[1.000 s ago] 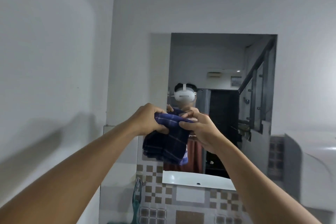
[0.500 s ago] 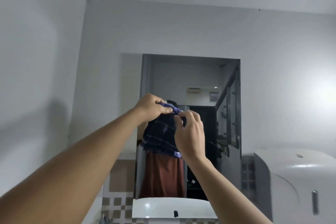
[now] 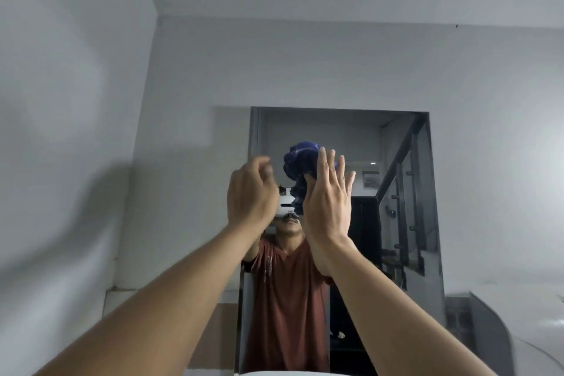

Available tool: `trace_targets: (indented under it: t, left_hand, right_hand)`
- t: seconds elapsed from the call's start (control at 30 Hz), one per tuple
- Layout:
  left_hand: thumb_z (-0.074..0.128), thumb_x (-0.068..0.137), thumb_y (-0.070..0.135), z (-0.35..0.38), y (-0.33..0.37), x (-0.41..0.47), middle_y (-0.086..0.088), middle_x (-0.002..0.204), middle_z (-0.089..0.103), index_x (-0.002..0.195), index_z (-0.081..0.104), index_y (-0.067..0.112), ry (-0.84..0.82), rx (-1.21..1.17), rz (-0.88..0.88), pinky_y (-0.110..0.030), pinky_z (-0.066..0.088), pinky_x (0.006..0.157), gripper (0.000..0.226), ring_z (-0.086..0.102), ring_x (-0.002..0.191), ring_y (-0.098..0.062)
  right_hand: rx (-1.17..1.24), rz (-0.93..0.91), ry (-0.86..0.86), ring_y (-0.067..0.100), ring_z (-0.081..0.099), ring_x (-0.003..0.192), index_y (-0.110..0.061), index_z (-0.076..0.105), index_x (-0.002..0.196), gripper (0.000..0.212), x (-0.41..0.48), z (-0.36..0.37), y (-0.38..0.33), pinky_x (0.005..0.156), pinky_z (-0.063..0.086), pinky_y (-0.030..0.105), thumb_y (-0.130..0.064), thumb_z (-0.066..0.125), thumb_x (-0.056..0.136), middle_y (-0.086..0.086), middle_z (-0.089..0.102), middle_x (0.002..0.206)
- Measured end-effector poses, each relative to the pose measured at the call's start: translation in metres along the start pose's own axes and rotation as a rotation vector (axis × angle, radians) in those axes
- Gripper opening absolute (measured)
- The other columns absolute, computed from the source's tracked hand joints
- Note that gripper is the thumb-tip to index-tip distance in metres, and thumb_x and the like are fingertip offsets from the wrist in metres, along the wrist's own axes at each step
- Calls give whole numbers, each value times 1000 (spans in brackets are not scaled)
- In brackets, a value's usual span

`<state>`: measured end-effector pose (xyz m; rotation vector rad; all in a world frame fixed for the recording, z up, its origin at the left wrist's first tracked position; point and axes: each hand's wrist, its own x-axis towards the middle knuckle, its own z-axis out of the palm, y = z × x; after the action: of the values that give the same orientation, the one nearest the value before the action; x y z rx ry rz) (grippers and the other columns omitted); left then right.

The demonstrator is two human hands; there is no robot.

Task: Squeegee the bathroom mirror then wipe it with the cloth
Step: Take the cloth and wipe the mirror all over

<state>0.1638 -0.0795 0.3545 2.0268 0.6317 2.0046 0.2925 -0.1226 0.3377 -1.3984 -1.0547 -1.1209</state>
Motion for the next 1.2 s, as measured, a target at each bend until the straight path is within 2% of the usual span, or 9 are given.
trace_targets:
  t: [0.07, 0.13, 0.23, 0.3, 0.43, 0.6, 0.73, 0.9, 1.2]
  left_hand:
    - [47, 98, 20, 5, -34, -26, 0, 117, 64, 124, 60, 19, 35, 140, 122, -29, 46, 89, 29, 55, 113, -20]
    - [48, 95, 20, 11, -65, -48, 0, 117, 61, 122, 57, 17, -35, 268, 273, -34, 52, 89, 29, 53, 112, -21]
    - [42, 99, 33, 20, -90, -70, -4, 143, 51, 140, 49, 14, -167, 417, 363, -39, 50, 104, 46, 45, 133, -22]
    - [47, 99, 41, 25, -97, -78, -8, 158, 38, 151, 38, 12, -212, 475, 410, -38, 41, 114, 60, 33, 147, -23]
    - [53, 95, 52, 28, -107, -82, -11, 165, 24, 156, 29, 10, -239, 565, 474, -34, 27, 121, 78, 22, 153, -26]
    - [47, 95, 59, 28, -109, -82, -15, 162, 29, 154, 35, 10, -225, 654, 503, -34, 25, 118, 78, 28, 150, -28]
    - [49, 93, 58, 29, -109, -82, -16, 160, 34, 151, 40, 9, -205, 661, 513, -35, 30, 117, 77, 35, 147, -29]
    - [49, 94, 56, 30, -110, -83, -16, 160, 34, 152, 38, 9, -206, 660, 512, -38, 34, 118, 76, 34, 148, -30]
    - [50, 93, 57, 31, -112, -83, -14, 160, 35, 152, 37, 11, -190, 642, 510, -39, 42, 114, 77, 35, 147, -30]
  right_hand:
    - [-105, -84, -5, 36, 22, 152, -10, 22, 158, 69, 14, 6, 2, 124, 13, 57, -2, 55, 98, 19, 31, 161]
    - [-174, -178, -65, 37, 26, 151, -10, 25, 156, 66, 23, 12, 0, 123, 16, 59, -7, 57, 99, 21, 35, 159]
    - [-211, -259, -124, 39, 27, 150, -5, 29, 155, 55, 30, 22, -8, 125, 11, 55, -25, 45, 106, 26, 36, 158]
    - [-253, -271, -147, 42, 22, 151, -2, 27, 155, 62, 33, 28, -15, 124, 4, 53, -40, 35, 107, 31, 30, 158]
    - [-324, -274, -177, 44, 8, 153, 1, 15, 158, 76, 39, 37, -23, 124, -2, 54, -52, 24, 104, 31, 12, 163]
    - [-421, -452, -149, 35, 13, 154, 3, 16, 156, 70, 59, 44, -34, 121, -4, 60, -44, 25, 106, 19, 17, 166]
    - [-430, -577, -204, 36, 27, 149, -8, 26, 154, 57, 73, 51, -44, 121, 6, 62, -32, 43, 104, 23, 33, 158]
    - [-419, -558, -232, 33, 15, 154, -12, 23, 157, 57, 100, 57, -60, 123, 5, 61, -39, 24, 107, 19, 19, 165]
    - [-403, -466, -162, 32, 13, 154, -3, 19, 157, 59, 126, 58, -62, 124, 3, 58, -36, 22, 108, 15, 16, 167]
